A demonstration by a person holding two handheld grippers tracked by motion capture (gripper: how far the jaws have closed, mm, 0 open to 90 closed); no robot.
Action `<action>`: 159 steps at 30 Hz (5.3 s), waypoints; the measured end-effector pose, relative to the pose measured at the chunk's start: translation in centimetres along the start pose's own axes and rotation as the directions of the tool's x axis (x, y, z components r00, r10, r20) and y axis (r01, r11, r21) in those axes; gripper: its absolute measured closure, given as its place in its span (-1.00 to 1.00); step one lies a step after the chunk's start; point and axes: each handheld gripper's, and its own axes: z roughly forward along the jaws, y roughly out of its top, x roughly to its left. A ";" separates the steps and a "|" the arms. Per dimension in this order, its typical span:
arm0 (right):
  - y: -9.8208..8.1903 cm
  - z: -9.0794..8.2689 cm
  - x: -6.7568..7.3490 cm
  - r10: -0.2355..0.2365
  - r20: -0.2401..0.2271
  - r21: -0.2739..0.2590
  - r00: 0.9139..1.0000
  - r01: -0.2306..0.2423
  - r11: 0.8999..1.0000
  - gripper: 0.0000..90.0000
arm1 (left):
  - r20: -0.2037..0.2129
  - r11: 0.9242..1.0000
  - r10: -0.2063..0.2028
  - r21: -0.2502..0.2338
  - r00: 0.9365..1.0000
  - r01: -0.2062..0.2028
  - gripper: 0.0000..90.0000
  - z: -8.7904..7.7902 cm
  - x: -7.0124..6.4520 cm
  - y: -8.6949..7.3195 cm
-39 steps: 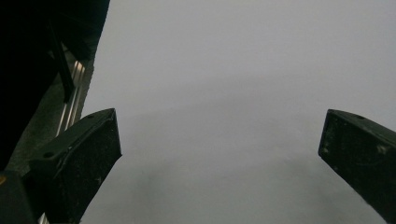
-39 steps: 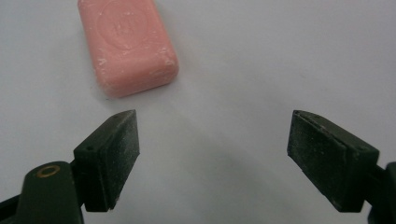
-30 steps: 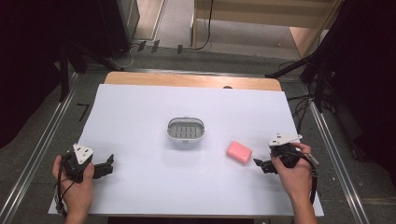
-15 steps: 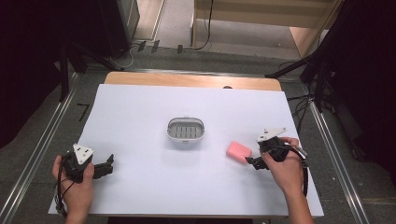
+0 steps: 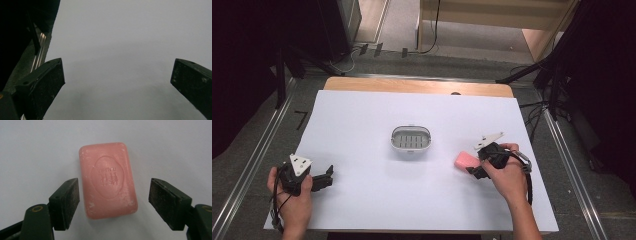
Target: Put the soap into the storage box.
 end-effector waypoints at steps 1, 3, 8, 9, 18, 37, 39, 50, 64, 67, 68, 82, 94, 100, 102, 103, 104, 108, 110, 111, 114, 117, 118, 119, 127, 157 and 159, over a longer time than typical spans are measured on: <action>0.2 0.2 0.0 0.001 -0.002 0.013 1.000 -0.001 1.000 -0.39 | 0.000 1.000 0.000 0.000 1.000 0.000 -1.00 0.0 0.0 0.0; 0.3 0.3 0.0 -0.002 -0.004 0.015 1.000 0.002 1.000 -0.37 | 0.001 1.000 0.000 -0.001 1.000 0.000 -1.00 0.0 0.0 0.0; 0.9 0.8 -0.1 -0.004 -0.028 0.052 1.000 0.006 0.999 -0.30 | 0.002 1.000 0.000 -0.001 1.000 0.000 -1.00 0.0 0.0 0.0; 0.9 0.8 -0.1 -0.004 -0.028 0.052 1.000 0.006 0.999 -0.30 | 0.002 1.000 0.000 -0.002 1.000 0.000 -1.00 0.0 0.0 0.0; 1.7 1.6 0.2 -0.024 -0.041 0.101 0.999 0.028 0.995 -0.18 | 0.004 1.000 0.002 -0.002 1.000 -0.002 -1.00 0.0 0.0 0.0; 2.0 3.0 0.2 -0.033 -0.054 0.133 0.998 0.040 0.990 -0.14 | 0.007 1.000 0.002 0.000 1.000 -0.002 -1.00 0.0 0.0 0.0; 2.0 3.0 0.2 -0.039 -0.068 0.129 0.997 0.048 0.991 -0.14 | 0.006 1.000 0.002 0.000 1.000 -0.002 -1.00 0.0 0.0 0.0; 3.0 1.7 0.0 -0.066 -0.090 0.074 0.994 0.073 0.995 -0.14 | 0.005 1.000 0.006 0.003 1.000 -0.006 -1.00 0.0 0.0 0.0; 6.0 0.7 0.2 -0.130 -0.115 0.042 0.985 0.136 0.990 -0.14 | 0.007 1.000 0.003 0.001 1.000 -0.003 -1.00 0.0 0.0 0.0; 6.6 0.6 0.2 -0.141 -0.120 0.040 0.983 0.147 0.988 -0.14 | 0.008 1.000 0.002 0.000 1.000 -0.002 -1.00 0.0 0.0 0.0; 6.8 0.6 0.2 -0.150 -0.125 0.036 0.981 0.156 0.987 -0.14 | 0.007 1.000 0.002 0.000 1.000 -0.002 -1.00 0.0 0.0 0.0; 9.2 0.6 0.8 -0.209 -0.143 0.021 0.967 0.214 0.977 -0.14 | 0.010 1.000 -0.001 -0.002 1.000 0.001 -1.00 0.0 0.1 0.0; 10.7 0.6 1.0 -0.240 -0.165 0.015 0.957 0.246 0.969 -0.14 | 0.011 1.000 -0.002 -0.002 1.000 0.002 -1.00 0.0 0.1 0.0; 11.9 0.5 1.4 -0.258 -0.178 0.001 0.950 0.262 0.965 -0.14 | 0.011 1.000 -0.002 -0.002 1.000 0.002 -1.00 0.0 0.1 0.0; 12.3 0.5 1.6 -0.266 -0.178 0.003 0.948 0.270 0.963 -0.14 | 0.012 1.000 -0.002 -0.001 1.000 0.002 -1.00 0.0 0.1 0.0; 12.5 0.6 1.7 -0.264 -0.177 0.007 0.948 0.270 0.963 -0.14 | 0.012 1.000 -0.001 -0.001 1.000 0.001 -1.00 0.0 0.1 0.0; 12.7 0.6 1.8 -0.267 -0.179 0.011 0.947 0.273 0.962 -0.14 | 0.014 1.000 -0.001 -0.001 1.000 0.001 -1.00 0.0 0.1 0.0; 13.3 1.1 1.9 -0.285 -0.190 0.003 0.939 0.291 0.957 -0.14 | 0.016 1.000 -0.002 0.000 1.000 0.002 -1.00 0.0 0.1 0.0; 13.7 1.5 2.1 -0.286 -0.200 0.007 0.937 0.293 0.956 -0.14 | 0.016 1.000 -0.003 0.000 1.000 0.003 -1.00 0.0 0.1 0.0; 13.8 1.6 2.1 -0.290 -0.199 0.008 0.936 0.297 0.955 -0.14 | 0.015 1.000 -0.004 0.000 1.000 0.004 -1.00 0.0 0.1 0.0; 14.3 2.1 2.3 -0.296 -0.204 0.006 0.933 0.303 0.953 -0.14 | 0.015 1.000 -0.005 0.001 1.000 0.005 -1.00 0.0 0.2 0.0; 14.9 2.4 2.4 -0.307 -0.208 0.011 0.929 0.316 0.949 -0.14 | 0.016 1.000 -0.007 0.001 1.000 0.007 -1.00 0.0 0.2 0.0; 15.0 2.5 2.4 -0.309 -0.209 0.010 0.928 0.318 0.948 -0.14 | 0.016 1.000 -0.008 0.002 1.000 0.008 -1.00 0.0 0.2 0.0; 15.2 2.6 2.4 -0.312 -0.209 0.013 0.927 0.321 0.947 -0.14 | 0.016 1.000 -0.009 0.001 1.000 0.009 -1.00 0.0 0.2 0.0; 16.6 2.9 2.9 -0.334 -0.216 0.003 0.918 0.343 0.939 -0.14 | 0.019 1.000 -0.010 0.001 1.000 0.010 -1.00 0.0 0.2 0.0; 20.1 5.5 4.3 -0.421 -0.263 -0.007 0.868 0.435 0.900 -0.14 | 0.024 1.000 -0.021 0.001 1.000 0.020 -1.00 0.0 0.3 0.0; 20.3 5.7 4.5 -0.428 -0.264 -0.003 0.865 0.443 0.897 -0.14 | 0.025 1.000 -0.021 0.000 0.999 0.021 -1.00 0.0 0.3 0.0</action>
